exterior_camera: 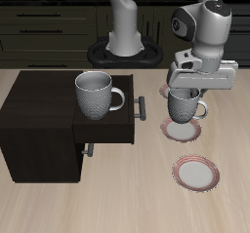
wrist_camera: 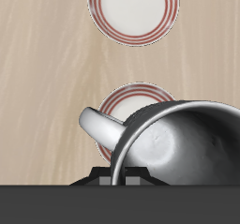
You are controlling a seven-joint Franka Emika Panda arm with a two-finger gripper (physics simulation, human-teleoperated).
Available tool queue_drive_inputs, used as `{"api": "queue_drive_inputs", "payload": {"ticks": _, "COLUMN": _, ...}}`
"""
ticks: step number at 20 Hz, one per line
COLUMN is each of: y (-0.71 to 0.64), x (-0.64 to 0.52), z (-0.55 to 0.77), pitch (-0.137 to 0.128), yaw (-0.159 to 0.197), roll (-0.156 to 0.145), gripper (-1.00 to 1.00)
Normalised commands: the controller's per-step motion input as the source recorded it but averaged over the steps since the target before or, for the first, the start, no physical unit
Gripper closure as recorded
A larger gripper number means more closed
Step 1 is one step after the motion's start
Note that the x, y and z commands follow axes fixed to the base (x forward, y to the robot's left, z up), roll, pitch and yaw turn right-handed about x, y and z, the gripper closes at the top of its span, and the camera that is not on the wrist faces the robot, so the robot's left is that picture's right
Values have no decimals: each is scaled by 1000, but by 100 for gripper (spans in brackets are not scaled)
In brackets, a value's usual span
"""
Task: Place the porcelain mug that is on the plate onto the middle plate relative to the robot
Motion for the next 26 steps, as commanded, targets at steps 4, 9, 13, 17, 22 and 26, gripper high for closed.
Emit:
{"api": "queue_drive_inputs", "payload": {"ticks": 4, "y": 144, "x": 171, "z": -401, "pitch": 72, "yaw": 18, "roll": 34, "gripper": 100}}
{"api": "queue_drive_inputs", "payload": {"ticks": 9, "y": 18, "x": 190, "z": -342, "pitch": 88, "yaw": -6, "roll": 12, "gripper": 100}}
{"api": "queue_drive_inputs", "payload": {"ticks": 13, "y": -10, "x": 159, "z": -524, "pitch": 133, "yaw": 4, "roll": 26, "gripper": 100}}
{"api": "queue_drive_inputs", "payload": {"ticks": 17, "y": -7, "x": -100, "z": 36, "pitch": -27, "yaw": 40, "roll": -29, "gripper": -100}}
{"api": "queue_drive_inputs", "payload": {"ticks": 22, "y": -24, "x": -62, "z": 190, "pitch": -4, "yaw": -26, "roll": 17, "gripper": -100}}
{"api": "queue_drive_inputs", "payload": {"ticks": 26, "y": -87, "x": -116, "z": 374, "pitch": -40, "yaw": -5, "roll": 3, "gripper": -100}}
